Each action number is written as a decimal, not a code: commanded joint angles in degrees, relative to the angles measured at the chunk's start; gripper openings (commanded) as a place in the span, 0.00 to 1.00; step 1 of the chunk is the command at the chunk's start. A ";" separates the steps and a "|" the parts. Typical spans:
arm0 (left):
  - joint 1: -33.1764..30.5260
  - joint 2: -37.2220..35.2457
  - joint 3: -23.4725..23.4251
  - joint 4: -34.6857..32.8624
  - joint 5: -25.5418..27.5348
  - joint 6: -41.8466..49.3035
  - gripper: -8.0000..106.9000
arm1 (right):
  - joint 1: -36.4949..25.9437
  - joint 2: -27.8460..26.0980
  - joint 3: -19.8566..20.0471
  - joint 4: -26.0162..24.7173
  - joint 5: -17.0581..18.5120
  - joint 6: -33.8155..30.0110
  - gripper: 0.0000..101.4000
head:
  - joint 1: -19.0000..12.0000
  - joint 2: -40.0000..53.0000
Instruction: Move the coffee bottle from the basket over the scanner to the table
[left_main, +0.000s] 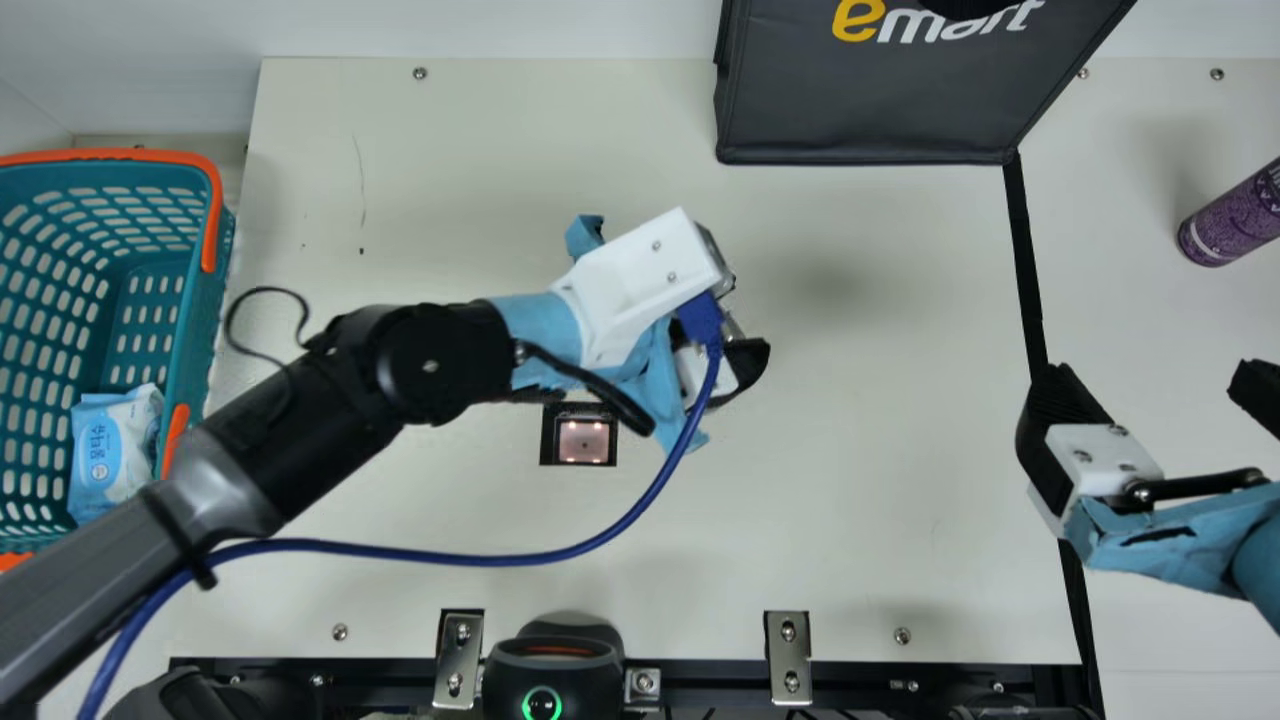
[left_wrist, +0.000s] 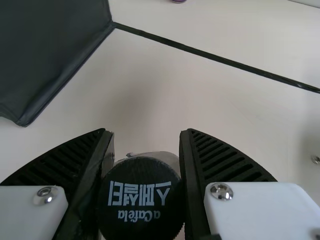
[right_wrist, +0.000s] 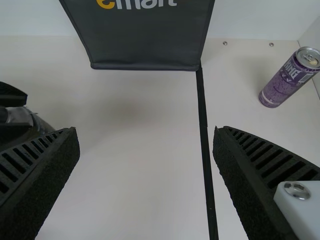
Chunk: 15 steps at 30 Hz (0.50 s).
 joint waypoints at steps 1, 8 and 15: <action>-0.25 1.55 -0.62 0.42 -0.97 -1.30 0.00 | 0.00 0.00 0.00 0.00 0.00 0.00 0.94 | -1.66 0.00; -0.76 4.65 -1.94 0.74 -3.06 -3.57 0.00 | 0.00 0.00 0.00 0.00 -0.05 0.00 0.94 | -1.66 0.00; -1.00 6.39 -2.17 0.80 -4.16 -5.23 0.15 | 0.00 0.00 0.00 0.00 -0.05 0.00 0.94 | -1.66 0.00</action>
